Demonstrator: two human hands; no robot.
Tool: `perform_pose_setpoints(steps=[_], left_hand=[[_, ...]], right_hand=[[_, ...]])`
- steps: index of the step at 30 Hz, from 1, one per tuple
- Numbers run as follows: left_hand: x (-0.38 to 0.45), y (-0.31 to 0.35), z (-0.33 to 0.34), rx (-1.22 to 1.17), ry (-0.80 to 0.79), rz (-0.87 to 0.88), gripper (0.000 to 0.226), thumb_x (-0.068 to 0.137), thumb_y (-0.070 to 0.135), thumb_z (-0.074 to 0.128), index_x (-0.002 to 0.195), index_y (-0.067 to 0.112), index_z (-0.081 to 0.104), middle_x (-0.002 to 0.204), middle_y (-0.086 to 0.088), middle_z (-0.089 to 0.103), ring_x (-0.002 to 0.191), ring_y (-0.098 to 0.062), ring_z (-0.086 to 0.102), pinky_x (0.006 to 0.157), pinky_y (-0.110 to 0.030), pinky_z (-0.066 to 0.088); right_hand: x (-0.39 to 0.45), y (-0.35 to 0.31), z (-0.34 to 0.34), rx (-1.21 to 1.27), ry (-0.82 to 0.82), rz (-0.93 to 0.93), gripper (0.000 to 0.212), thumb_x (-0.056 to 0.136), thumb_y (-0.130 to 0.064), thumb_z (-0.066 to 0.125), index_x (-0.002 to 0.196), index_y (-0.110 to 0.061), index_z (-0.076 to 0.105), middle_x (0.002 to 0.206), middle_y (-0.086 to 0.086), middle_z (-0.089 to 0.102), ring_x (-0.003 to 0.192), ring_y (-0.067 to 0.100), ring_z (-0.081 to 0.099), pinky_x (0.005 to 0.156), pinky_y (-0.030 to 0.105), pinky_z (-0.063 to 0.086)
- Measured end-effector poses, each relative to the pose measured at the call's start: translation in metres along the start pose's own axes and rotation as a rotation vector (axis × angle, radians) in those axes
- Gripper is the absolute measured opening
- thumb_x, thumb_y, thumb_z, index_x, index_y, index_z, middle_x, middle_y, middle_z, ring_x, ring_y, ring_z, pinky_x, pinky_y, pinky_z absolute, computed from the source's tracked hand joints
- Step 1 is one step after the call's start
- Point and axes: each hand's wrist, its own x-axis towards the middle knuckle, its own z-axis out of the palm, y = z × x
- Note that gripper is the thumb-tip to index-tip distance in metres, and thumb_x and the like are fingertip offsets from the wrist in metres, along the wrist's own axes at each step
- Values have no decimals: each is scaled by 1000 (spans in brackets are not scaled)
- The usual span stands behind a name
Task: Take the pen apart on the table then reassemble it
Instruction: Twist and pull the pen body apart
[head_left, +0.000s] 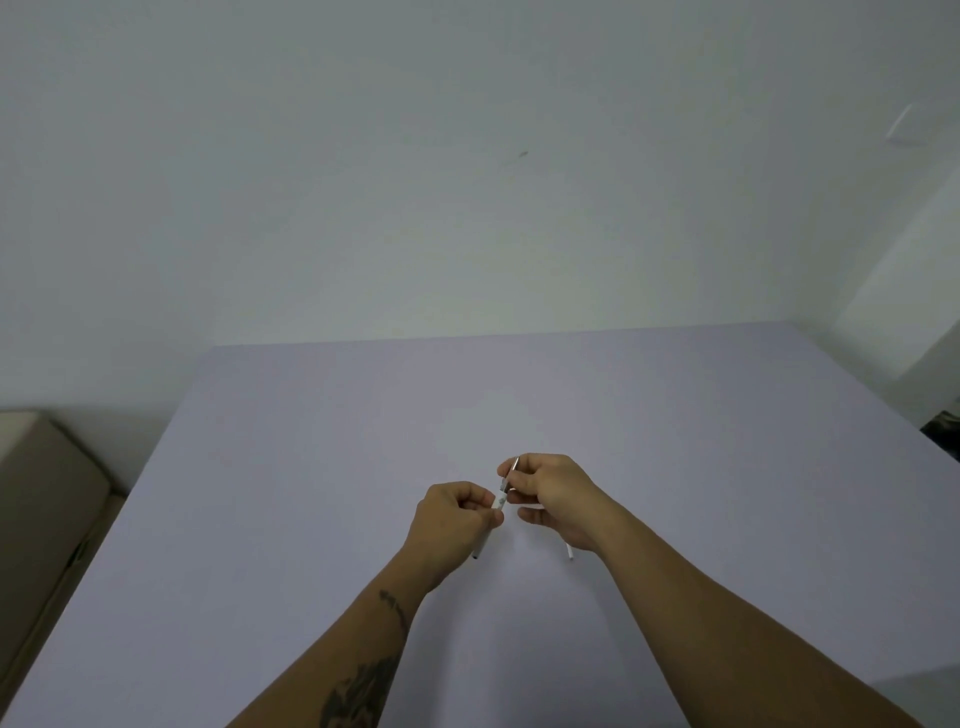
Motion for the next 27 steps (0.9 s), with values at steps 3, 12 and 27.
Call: perform_pose_setpoints(steps=[3,12,27], left_hand=[[1,-2,1,0,0,-5,2,83,13,71,83,12,73,68,1,62,69,-17,58,62,-27,52],[4,-8,-1,-4,-13,-26,2,82,14,72,83,12,74,71,0,65,71,-18,60,74,-34,56],[5,0,-7,22,-59,-31,7,85,12,68,82,15,74,75,-1,65,75,-19,58,69,-30,51]], right_hand=[[-1,1,0,38,-22,21,21,94,-12,59,112,-17,68,104,6,71,93,19,65,80,33,55],[1,1,4,2,19,37,19,96,-10,57,109,-15,71,112,10,70,102,21,66,79,31,56],[3,0,5,53,-30,55,24,99,-7,50,98,-14,73,107,8,70,96,20,65,88,36,54]])
